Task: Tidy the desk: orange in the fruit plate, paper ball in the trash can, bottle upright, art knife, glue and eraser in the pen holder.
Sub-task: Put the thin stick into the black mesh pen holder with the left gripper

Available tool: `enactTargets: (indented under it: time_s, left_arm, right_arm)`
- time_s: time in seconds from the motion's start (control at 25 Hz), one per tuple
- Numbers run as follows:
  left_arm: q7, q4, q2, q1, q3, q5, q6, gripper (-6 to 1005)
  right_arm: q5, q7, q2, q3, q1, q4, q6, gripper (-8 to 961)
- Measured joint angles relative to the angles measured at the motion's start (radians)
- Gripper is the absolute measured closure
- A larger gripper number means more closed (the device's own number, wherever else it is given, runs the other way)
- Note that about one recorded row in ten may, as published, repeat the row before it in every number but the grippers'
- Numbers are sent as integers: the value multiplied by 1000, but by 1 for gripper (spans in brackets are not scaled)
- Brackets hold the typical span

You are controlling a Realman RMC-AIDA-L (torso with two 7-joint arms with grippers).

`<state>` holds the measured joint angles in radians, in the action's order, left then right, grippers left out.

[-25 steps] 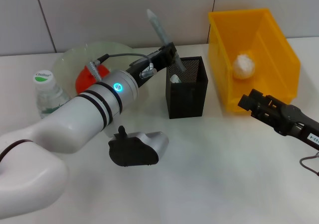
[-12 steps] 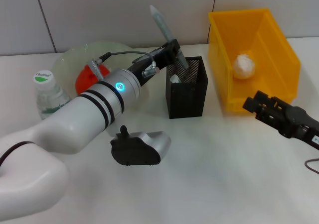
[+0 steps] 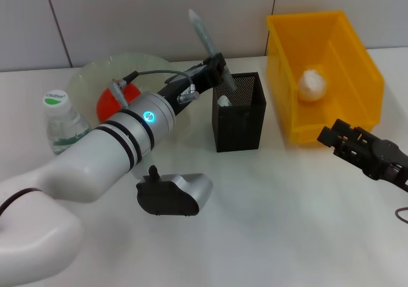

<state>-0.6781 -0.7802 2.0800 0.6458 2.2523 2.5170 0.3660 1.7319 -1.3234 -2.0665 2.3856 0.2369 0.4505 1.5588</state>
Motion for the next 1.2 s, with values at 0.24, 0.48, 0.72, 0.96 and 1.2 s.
enactTargets:
  time_s: [0.24,0.48,0.72,0.96,1.2]
  left_arm:
    - [-1,2,0,-1,8,0,6,831]
    - [0,-1,0,-1,32,0,13,828]
    - [7,0,0,2,48,14,14,825]
    - [-1,11,0,5,42,16,13,822]
    - [-1,13,0,5,39,16,23,819]
  right_arm:
    - [1,-3,-5,6,9,2,0,220]
    - [2,-3,-8,12,19,-3,0,220]
    - [2,-28,-9,12,29,1,15,220]
    - [2,-32,-9,12,30,3,15,220]
    - [2,-30,-9,12,27,4,16,220]
